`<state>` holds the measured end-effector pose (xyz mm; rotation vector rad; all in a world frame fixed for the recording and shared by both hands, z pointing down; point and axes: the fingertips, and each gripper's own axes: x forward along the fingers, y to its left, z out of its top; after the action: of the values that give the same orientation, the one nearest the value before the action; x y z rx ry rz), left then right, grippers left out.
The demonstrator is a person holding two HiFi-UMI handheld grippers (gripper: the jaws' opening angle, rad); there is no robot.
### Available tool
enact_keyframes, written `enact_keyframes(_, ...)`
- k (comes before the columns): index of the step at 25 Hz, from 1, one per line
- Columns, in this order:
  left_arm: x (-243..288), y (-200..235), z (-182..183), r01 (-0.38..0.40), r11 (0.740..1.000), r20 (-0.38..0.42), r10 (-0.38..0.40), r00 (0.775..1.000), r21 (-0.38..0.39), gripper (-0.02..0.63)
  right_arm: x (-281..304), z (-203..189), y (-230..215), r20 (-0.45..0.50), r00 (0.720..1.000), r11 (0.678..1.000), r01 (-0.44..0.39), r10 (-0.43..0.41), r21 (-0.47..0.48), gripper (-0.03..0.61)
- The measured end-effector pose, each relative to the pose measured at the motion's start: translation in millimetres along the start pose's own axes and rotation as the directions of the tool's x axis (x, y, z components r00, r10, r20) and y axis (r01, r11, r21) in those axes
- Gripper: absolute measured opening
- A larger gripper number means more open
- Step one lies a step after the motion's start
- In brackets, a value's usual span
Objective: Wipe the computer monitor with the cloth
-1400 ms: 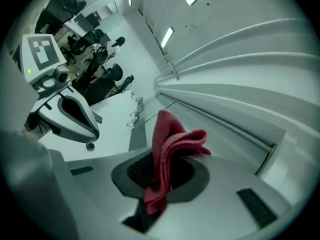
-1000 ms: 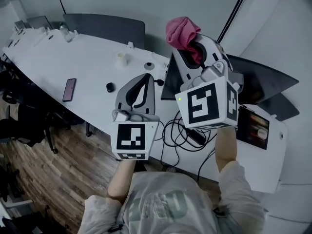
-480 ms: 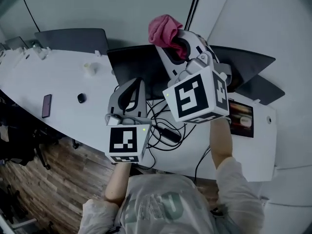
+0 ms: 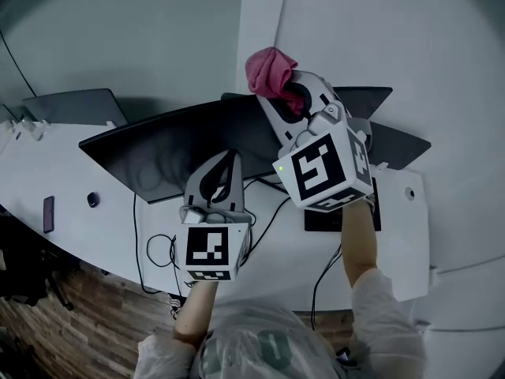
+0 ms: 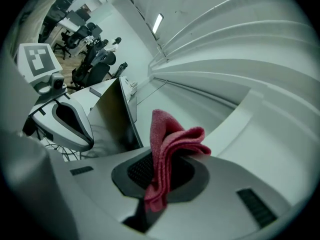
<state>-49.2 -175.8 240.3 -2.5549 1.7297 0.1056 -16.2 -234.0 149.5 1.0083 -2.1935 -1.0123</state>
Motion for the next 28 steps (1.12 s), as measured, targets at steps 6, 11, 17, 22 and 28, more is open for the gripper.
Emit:
enact_keyframes(6,46,-48,-9,0.038,0.994,0.028,-0.035,0.999,-0.1,0.015,-26,-70,-43,-0.065,0.997,1.0,0.029,-0.029,0.003,0.054)
enact_keyframes(11,78,-91,-5,0.093,0.992,0.028,-0.091,0.995,-0.081,0.015,-49,-117,-76,-0.105,0.993,0.998,0.058,-0.058,0.002,0.054)
enact_keyframes(17,114,-131,5,0.165,0.983,0.05,-0.161,0.986,-0.079,0.015,-69,-165,-107,-0.155,0.985,0.996,0.082,-0.077,0.025,0.054)
enact_keyframes(22,135,-154,11,0.219,0.974,0.07,-0.215,0.974,-0.051,0.015,-81,-195,-130,-0.195,0.975,0.993,0.114,-0.107,0.024,0.054)
enact_keyframes(28,143,-156,3,0.224,0.973,0.049,-0.222,0.974,-0.049,0.015,-86,-211,-138,-0.217,0.97,0.993,0.118,-0.11,0.024,0.054)
